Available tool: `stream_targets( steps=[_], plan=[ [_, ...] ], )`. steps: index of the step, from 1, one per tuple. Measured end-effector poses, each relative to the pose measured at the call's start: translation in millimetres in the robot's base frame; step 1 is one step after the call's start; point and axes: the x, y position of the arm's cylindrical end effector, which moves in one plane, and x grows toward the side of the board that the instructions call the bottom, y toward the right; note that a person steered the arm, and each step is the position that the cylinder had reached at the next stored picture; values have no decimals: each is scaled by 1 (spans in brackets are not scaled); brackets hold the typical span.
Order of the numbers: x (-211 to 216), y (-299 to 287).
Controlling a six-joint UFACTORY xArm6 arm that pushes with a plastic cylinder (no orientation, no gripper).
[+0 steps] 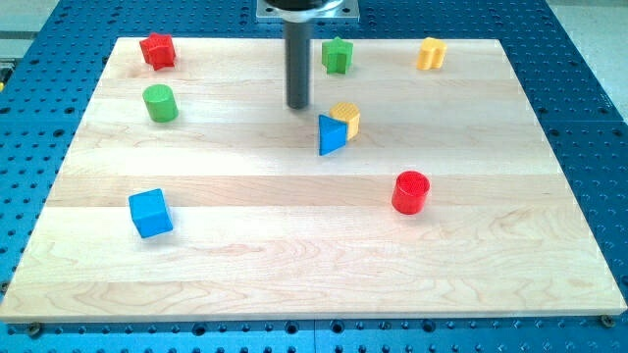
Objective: Move the green circle vertically below the red star
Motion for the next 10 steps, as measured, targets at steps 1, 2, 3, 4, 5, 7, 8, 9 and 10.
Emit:
stream_targets(
  steps=[1,2,3,4,5,7,8,9,10],
  plan=[
    [-12,-52],
    [-12,-72],
    [-12,-90],
    [17,-131],
    [26,-137],
    [21,-173],
    [60,-174],
    [45,-144],
    [45,-106]
  ],
)
